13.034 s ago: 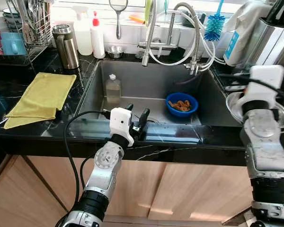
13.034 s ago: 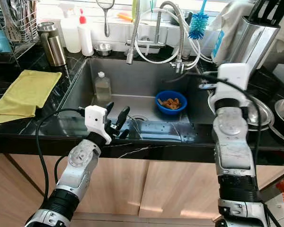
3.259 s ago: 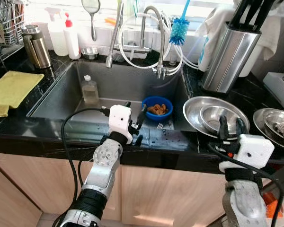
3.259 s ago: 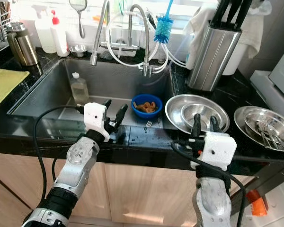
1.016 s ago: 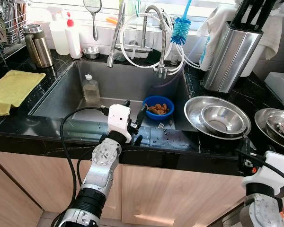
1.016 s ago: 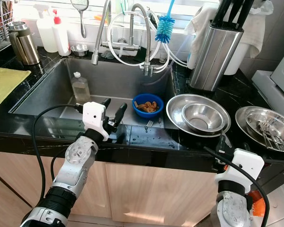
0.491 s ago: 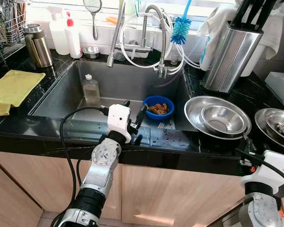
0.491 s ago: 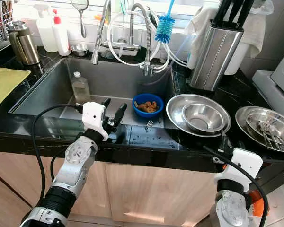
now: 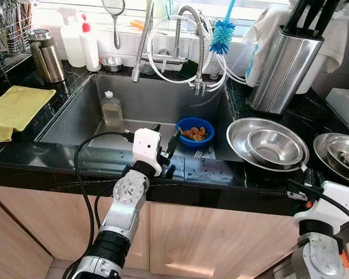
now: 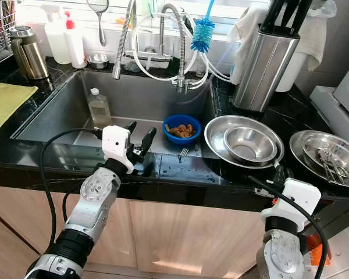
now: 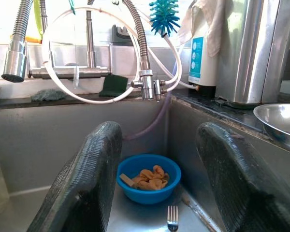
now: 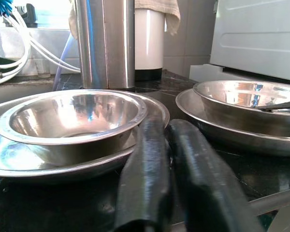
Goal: Kitchen organization
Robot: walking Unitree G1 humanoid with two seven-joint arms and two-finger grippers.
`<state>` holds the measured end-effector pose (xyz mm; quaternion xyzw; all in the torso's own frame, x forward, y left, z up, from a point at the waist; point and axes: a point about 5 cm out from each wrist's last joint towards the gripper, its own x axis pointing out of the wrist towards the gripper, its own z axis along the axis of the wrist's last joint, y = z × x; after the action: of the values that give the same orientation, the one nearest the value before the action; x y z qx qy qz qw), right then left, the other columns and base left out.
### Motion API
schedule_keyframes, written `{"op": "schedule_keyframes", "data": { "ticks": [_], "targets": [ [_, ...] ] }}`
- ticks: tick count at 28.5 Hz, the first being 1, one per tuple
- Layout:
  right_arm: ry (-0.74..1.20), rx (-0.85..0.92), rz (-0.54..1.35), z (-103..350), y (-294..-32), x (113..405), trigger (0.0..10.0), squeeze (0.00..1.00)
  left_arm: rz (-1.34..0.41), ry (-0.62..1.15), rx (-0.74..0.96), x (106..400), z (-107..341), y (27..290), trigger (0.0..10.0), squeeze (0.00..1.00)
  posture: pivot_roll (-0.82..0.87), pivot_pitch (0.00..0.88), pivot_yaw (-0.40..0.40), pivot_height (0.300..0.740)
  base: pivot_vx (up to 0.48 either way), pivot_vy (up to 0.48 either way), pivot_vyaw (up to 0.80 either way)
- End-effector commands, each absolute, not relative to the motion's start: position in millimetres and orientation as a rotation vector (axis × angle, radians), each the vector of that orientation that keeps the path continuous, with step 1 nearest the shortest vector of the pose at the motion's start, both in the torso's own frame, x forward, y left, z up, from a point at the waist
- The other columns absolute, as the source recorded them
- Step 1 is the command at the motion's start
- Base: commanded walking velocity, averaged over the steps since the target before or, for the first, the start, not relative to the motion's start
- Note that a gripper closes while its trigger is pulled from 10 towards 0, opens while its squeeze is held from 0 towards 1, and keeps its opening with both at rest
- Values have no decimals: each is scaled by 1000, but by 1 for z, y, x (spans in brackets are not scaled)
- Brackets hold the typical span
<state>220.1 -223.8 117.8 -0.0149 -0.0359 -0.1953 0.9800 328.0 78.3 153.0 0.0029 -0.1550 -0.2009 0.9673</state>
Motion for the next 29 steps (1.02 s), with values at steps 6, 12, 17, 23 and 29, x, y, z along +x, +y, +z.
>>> {"op": "schedule_keyframes", "data": {
  "ticks": [6,12,17,23,29],
  "targets": [
    [-93,-41,-406,123,-226,223,3569,0,-415,-331,15,330,157,75,10000,0,63,10,-91,740,0,0,0],
    [-109,-58,-401,127,-224,226,10000,0,-416,-332,13,330,157,75,10000,0,65,5,-91,740,0,0,0],
    [-118,-59,-399,129,-223,227,10000,0,-416,-336,11,330,158,74,10000,0,65,4,-91,740,0,0,0],
    [-137,-109,-384,134,-221,229,10000,0,-416,-340,8,329,158,74,10000,0,68,2,-92,740,0,0,0],
    [-170,-148,-369,142,-218,233,10000,0,-418,-338,1,329,157,73,10000,0,67,0,-93,740,0,0,0]
  ]
}}
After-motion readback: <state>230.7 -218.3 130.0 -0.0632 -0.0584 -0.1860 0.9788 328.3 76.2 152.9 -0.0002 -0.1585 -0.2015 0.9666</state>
